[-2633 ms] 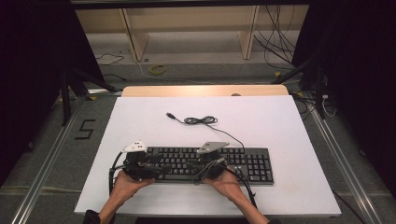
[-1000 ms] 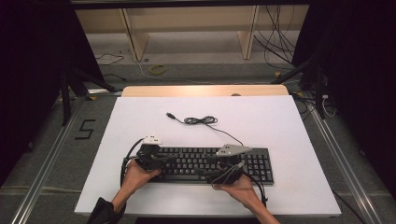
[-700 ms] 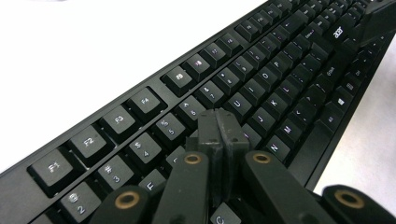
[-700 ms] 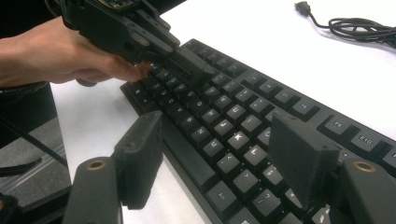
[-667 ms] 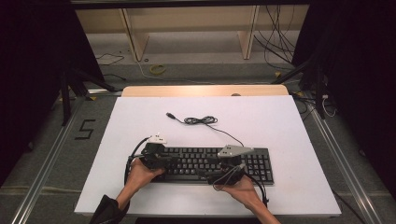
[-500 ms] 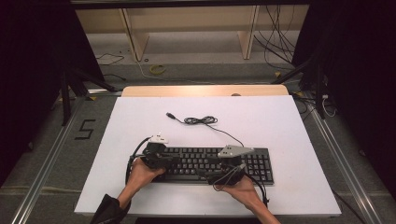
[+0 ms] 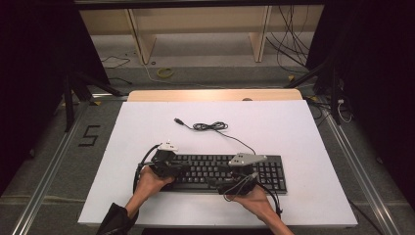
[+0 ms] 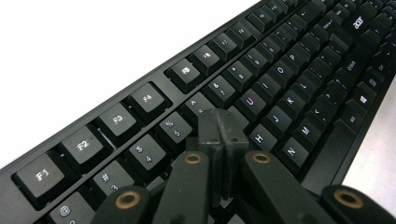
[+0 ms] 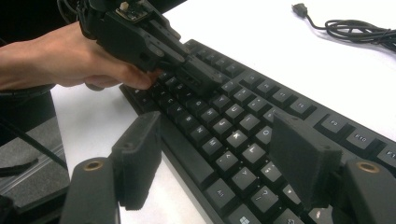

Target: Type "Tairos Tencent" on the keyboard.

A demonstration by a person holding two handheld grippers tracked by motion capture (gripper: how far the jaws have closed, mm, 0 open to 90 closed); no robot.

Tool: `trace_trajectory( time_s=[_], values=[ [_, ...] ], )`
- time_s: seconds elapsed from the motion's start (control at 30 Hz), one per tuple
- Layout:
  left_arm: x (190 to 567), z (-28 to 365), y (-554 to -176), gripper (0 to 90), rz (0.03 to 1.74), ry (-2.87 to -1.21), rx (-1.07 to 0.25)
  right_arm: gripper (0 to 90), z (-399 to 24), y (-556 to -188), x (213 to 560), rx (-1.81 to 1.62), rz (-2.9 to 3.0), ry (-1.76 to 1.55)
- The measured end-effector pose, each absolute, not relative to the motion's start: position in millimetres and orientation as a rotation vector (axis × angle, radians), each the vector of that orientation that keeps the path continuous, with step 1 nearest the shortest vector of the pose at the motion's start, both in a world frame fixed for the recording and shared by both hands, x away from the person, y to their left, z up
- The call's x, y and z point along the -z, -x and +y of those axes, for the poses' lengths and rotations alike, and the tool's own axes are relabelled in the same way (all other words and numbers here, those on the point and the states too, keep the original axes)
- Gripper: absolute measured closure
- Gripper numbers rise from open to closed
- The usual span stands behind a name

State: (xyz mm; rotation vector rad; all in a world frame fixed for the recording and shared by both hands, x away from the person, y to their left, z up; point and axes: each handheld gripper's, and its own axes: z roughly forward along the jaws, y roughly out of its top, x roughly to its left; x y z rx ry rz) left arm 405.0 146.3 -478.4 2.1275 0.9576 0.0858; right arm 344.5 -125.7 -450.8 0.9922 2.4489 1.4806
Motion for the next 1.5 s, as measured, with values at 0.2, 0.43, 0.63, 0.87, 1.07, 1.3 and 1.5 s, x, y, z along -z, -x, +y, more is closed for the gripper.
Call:
trace_trajectory(
  time_s=[0.2,0.43,0.63,0.87,1.07,1.3,1.5],
  values=[
    [476,145,-404,88.9,0.951,-2.136,-0.097,35.0,-127,-344,451,-1.484,2.441,-0.995],
    [470,149,-403,82.0,0.961,-2.101,-0.087,34.9,-128,-345,451,-1.484,2.438,-0.999],
    [466,154,-403,77.0,0.968,-2.063,-0.062,35.0,-129,-345,451,-1.484,2.433,-1.002],
    [465,159,-403,67.7,0.968,-2.037,-0.04,34.9,-130,-345,451,-1.481,2.434,-1.005],
    [464,162,-401,61.6,0.967,-2.017,-0.021,34.7,-132,-346,451,-1.482,2.43,-1.012],
    [462,165,-399,55.8,0.969,-1.999,-0.011,34.7,-136,-346,450,-1.483,2.415,-1.022],
    [459,168,-398,53.0,0.971,-1.982,-0.015,34.7,-140,-347,449,-1.486,2.405,-1.029]
  ],
)
